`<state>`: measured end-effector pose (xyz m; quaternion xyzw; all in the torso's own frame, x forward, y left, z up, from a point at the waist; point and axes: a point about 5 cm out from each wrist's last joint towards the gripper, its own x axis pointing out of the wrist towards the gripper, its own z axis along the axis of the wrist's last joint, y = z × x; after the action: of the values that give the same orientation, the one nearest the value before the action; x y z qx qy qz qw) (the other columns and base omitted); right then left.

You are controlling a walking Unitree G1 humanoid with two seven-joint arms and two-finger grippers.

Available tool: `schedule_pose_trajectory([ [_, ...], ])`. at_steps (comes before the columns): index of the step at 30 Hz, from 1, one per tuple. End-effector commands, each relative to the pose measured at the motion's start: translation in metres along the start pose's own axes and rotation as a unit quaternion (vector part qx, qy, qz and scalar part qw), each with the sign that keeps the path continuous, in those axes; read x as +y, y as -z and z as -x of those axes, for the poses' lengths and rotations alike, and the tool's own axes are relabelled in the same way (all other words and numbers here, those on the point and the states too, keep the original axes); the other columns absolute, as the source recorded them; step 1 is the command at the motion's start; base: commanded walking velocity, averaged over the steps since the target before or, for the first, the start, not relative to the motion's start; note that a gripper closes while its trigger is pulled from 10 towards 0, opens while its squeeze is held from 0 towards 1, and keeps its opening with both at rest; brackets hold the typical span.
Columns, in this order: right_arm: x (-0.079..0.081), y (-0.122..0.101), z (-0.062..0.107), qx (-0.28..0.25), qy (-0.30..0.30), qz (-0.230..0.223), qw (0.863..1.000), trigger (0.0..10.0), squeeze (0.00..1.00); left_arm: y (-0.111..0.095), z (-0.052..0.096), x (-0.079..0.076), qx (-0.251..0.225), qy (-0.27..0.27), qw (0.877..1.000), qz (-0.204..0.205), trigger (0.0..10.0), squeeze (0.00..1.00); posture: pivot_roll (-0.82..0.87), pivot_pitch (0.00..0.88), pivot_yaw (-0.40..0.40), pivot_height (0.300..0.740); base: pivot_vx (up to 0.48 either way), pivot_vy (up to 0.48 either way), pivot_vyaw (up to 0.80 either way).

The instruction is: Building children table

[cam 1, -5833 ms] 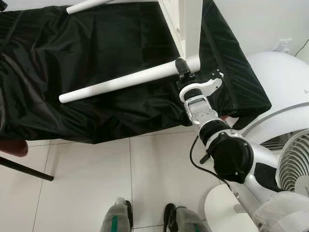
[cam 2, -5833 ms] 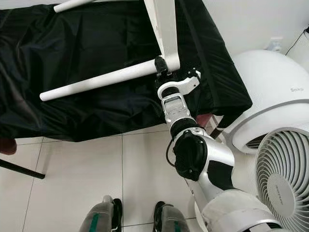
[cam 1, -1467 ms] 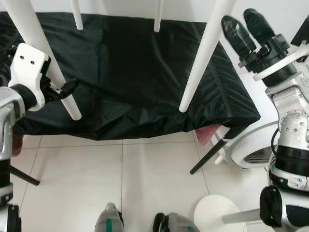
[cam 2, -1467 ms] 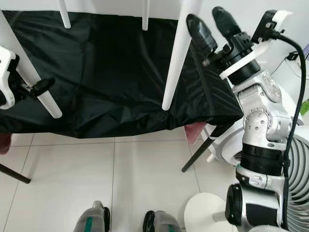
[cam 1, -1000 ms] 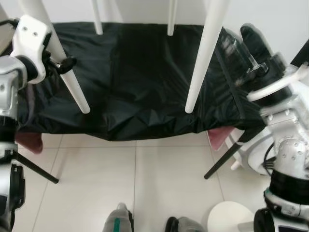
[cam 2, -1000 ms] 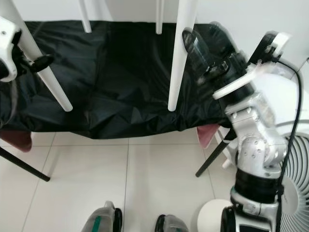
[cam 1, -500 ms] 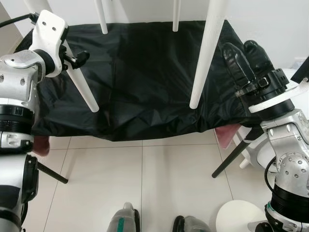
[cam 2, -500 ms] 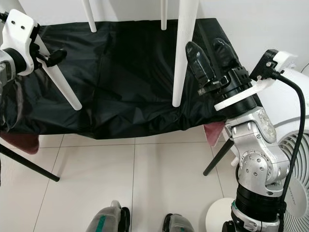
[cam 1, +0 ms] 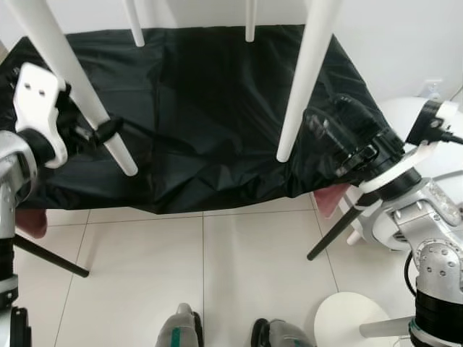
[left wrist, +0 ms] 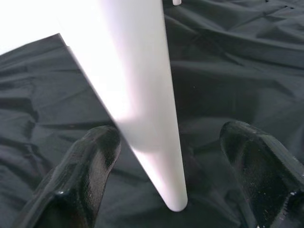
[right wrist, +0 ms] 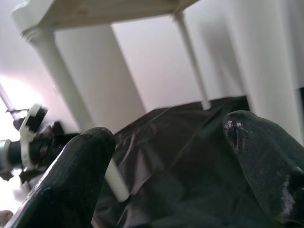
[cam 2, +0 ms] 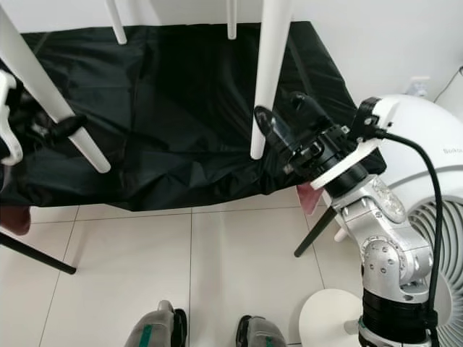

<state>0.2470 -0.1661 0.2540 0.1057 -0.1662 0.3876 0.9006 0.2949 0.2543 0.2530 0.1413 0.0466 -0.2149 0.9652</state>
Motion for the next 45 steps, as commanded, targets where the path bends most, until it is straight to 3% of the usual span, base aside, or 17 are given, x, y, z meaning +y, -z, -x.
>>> schedule_pose_trajectory([
  [1,0.001,0.004,0.001,0.014,-0.010,-0.004,1.000,10.0,0.00,-0.001,0.005,0.001,0.000,-0.010,1.000,0.002,10.0,0.00,0.09,0.111,-0.034,0.740,0.000,0.000,0.00],
  [3,-0.001,0.014,-0.001,0.038,-0.029,-0.018,0.999,10.0,0.00,0.011,0.018,-0.005,0.016,-0.040,0.999,0.025,10.0,0.00,0.10,0.109,-0.065,0.740,0.000,0.000,0.00],
  [6,-0.001,0.018,-0.001,0.048,-0.037,-0.024,0.998,10.0,0.00,0.016,0.023,-0.011,0.025,-0.041,0.998,0.030,10.0,0.00,0.10,0.109,-0.065,0.740,0.000,0.000,0.00],
  [7,0.001,0.030,0.004,0.078,-0.055,-0.036,0.995,10.0,0.00,0.027,0.030,-0.027,0.037,-0.017,0.998,0.049,10.0,0.00,0.10,0.108,-0.081,0.740,0.000,0.000,0.00],
  [13,0.002,0.047,0.013,0.119,-0.073,-0.049,0.989,10.0,0.00,0.039,0.037,-0.050,0.050,0.050,0.996,0.057,10.0,0.00,0.11,0.103,-0.091,0.740,0.000,0.000,0.00],
  [16,0.002,0.067,0.023,0.165,-0.092,-0.059,0.980,10.0,0.00,0.053,0.041,-0.072,0.070,0.122,0.988,0.064,10.0,0.00,0.11,0.099,-0.100,0.740,0.000,0.000,0.00],
  [17,0.002,0.067,0.023,0.165,-0.092,-0.059,0.980,10.0,0.00,0.053,0.041,-0.072,0.070,0.122,0.988,0.064,10.0,0.00,0.11,0.099,-0.100,0.740,0.000,0.000,0.00],
  [19,0.000,0.097,0.034,0.211,-0.097,-0.077,0.970,10.0,0.00,0.083,0.042,-0.096,0.109,0.175,0.976,0.067,10.0,0.00,0.12,0.094,-0.104,0.740,0.000,0.000,0.00],
  [21,-0.003,0.117,0.039,0.237,-0.090,-0.086,0.964,10.0,0.00,0.104,0.042,-0.111,0.133,0.195,0.970,0.063,10.0,0.00,0.12,0.093,-0.104,0.740,0.000,0.000,0.00],
  [29,-0.009,0.144,0.044,0.264,-0.068,-0.093,0.958,10.0,0.00,0.128,0.042,-0.129,0.174,0.207,0.961,0.053,10.0,0.00,0.12,0.088,-0.100,0.740,0.000,0.000,0.00],
  [31,-0.017,0.170,0.051,0.287,-0.019,-0.098,0.953,10.0,0.00,0.151,0.040,-0.143,0.188,0.198,0.959,0.078,10.0,0.00,0.13,0.082,-0.103,0.740,0.000,0.000,0.00],
  [33,-0.017,0.170,0.051,0.287,-0.019,-0.098,0.953,10.0,0.00,0.151,0.040,-0.143,0.188,0.198,0.959,0.078,10.0,0.00,0.13,0.082,-0.103,0.740,0.000,0.000,0.00],
  [35,-0.020,0.193,0.060,0.310,0.028,-0.104,0.945,10.0,0.00,0.174,0.036,-0.153,0.206,0.176,0.960,0.076,10.0,0.00,0.13,0.082,-0.104,0.740,0.000,0.000,0.00],
  [37,-0.021,0.201,0.064,0.319,0.043,-0.108,0.941,10.0,0.00,0.181,0.034,-0.157,0.208,0.164,0.961,0.081,10.0,0.00,0.13,0.076,-0.103,0.740,0.000,0.000,0.00],
  [40,-0.021,0.229,0.085,0.358,0.110,-0.121,0.919,10.0,0.00,0.216,0.025,-0.170,0.237,0.118,0.957,0.115,10.0,0.00,0.12,0.066,-0.106,0.740,0.000,0.000,0.00],
  [45,-0.020,0.244,0.099,0.384,0.162,-0.119,0.901,10.0,0.00,0.242,0.017,-0.178,0.268,0.070,0.953,0.126,10.0,0.00,0.12,0.055,-0.104,0.740,0.000,0.000,0.00],
])
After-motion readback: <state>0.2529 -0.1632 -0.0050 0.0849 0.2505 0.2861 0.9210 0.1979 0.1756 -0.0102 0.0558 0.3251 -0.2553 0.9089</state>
